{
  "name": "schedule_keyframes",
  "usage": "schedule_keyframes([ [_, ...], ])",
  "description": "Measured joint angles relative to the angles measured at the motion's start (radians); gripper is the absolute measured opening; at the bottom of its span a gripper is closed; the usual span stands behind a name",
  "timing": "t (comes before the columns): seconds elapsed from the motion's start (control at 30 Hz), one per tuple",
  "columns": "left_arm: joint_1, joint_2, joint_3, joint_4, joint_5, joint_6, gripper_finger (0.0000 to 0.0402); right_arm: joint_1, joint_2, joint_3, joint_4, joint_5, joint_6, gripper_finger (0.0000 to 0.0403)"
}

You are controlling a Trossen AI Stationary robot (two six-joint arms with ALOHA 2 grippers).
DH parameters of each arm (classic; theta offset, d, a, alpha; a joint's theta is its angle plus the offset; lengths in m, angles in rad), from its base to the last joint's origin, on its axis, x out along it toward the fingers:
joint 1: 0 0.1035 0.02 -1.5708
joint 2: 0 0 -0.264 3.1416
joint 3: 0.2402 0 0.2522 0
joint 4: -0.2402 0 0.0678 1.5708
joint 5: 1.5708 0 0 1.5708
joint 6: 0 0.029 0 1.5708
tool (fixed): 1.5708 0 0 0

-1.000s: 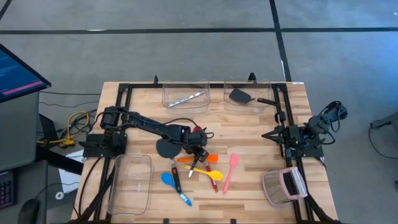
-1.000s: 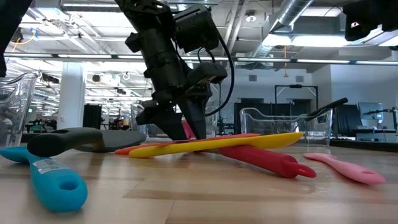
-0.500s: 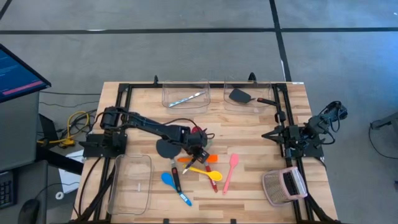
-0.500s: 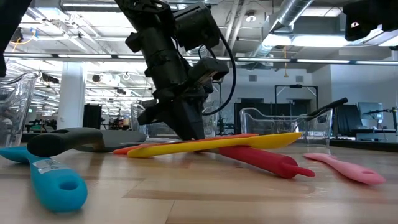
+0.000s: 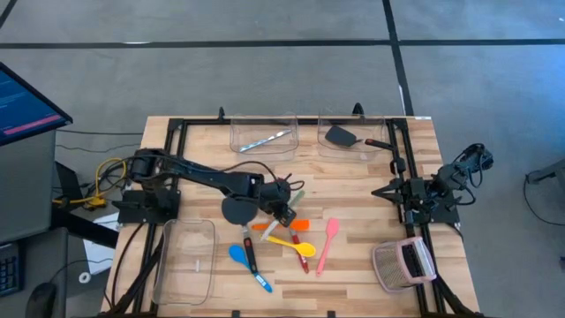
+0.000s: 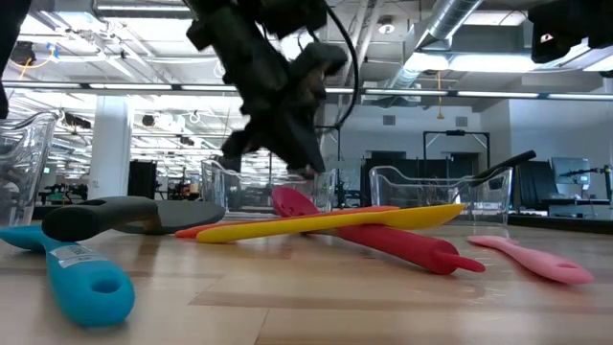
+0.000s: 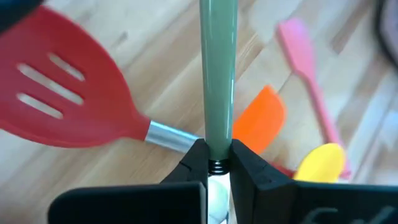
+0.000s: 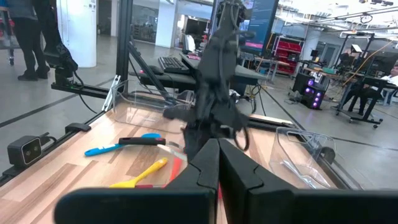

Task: Pick & Place Kitchen Items
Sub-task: Put the green table knife into the top left transparent bin

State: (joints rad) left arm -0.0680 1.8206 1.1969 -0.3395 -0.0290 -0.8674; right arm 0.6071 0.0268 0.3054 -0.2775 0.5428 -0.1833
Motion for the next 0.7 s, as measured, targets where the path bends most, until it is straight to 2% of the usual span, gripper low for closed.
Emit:
schedule_keyframes([
  [0.17,-0.005,-0.105,0.002,0.005,-0.059,0.027,0.0008,0.000,0.000,0.000,0.000,0.000,0.000,0.0000],
  [0.47,-0.058,-0.291,0.002,0.002,-0.256,0.175,0.0008,0.000,0.000,0.000,0.000,0.000,0.000,0.0000],
  [0.7,-0.077,-0.378,0.003,-0.009,-0.401,0.304,0.0007,0.000,0.000,0.000,0.000,0.000,0.000,0.0000],
])
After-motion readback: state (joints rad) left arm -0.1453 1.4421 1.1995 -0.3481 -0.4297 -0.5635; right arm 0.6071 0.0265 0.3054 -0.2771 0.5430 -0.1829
